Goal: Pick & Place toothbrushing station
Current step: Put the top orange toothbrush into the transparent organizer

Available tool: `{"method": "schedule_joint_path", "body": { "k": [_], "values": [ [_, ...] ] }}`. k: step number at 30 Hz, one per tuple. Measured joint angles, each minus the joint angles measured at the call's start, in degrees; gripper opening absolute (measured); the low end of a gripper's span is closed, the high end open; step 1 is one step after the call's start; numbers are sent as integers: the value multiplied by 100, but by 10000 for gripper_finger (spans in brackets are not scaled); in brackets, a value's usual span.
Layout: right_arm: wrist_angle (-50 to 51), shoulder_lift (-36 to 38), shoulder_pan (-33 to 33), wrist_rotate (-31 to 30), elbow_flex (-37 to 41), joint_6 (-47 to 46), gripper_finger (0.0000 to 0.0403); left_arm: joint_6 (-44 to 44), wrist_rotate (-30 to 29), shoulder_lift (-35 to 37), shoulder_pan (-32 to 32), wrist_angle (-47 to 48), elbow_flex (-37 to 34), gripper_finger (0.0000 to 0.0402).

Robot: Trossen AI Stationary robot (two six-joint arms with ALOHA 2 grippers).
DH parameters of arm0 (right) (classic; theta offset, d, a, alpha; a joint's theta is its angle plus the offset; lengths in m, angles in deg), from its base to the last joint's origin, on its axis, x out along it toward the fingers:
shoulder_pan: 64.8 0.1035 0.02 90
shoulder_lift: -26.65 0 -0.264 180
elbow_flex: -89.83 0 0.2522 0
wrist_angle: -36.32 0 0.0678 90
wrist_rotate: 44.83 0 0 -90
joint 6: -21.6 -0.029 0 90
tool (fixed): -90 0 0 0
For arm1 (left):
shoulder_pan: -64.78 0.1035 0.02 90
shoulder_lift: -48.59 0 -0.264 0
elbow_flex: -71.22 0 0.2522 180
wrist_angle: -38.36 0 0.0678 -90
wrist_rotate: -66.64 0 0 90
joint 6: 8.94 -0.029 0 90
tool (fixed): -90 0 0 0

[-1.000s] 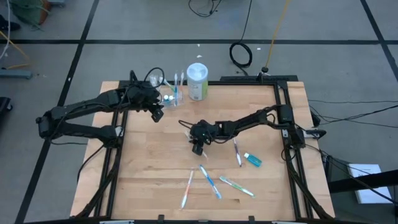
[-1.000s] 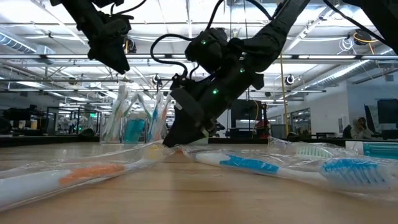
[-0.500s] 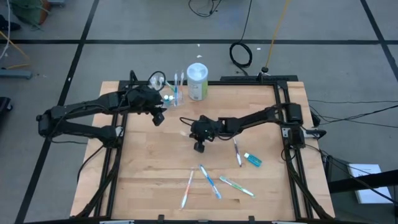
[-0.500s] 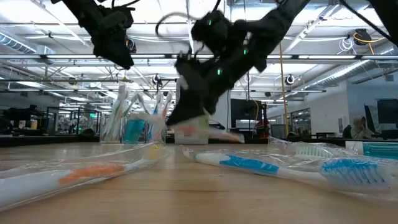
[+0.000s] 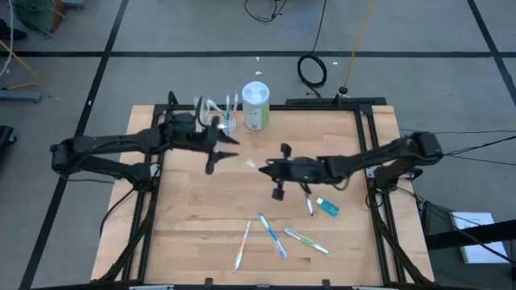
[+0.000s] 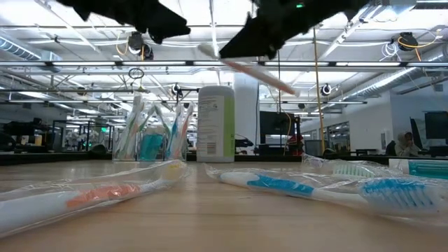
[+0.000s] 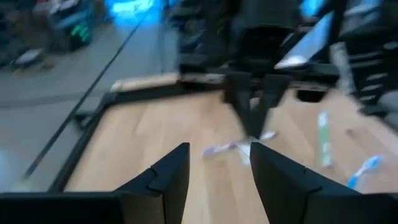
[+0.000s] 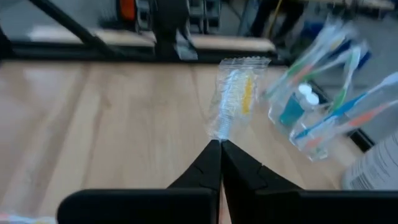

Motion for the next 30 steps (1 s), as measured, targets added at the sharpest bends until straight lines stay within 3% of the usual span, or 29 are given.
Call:
{"method": "schedule_joint_path", "body": {
  "k": [7,11,18,24,30],
  "values": [
    [-1685,910,-135,1,1409,-72,0,735,247,-932,-78,-2479,-1017,175],
    [-2224,1204,-263,181,1827,-102,0,1080,248,-1546,-181,-3316,-1202,175],
    [-2564,1254,-354,1036,1935,-93,0,1229,237,-2442,-516,-4379,-1204,175],
    [-2994,1036,-350,1064,1937,-39,0,1364,33,-3064,-919,-5820,-1153,175],
    [-3768,633,-351,1073,1935,-116,0,1366,-703,-3416,-1220,-5917,-723,175]
  ]
}}
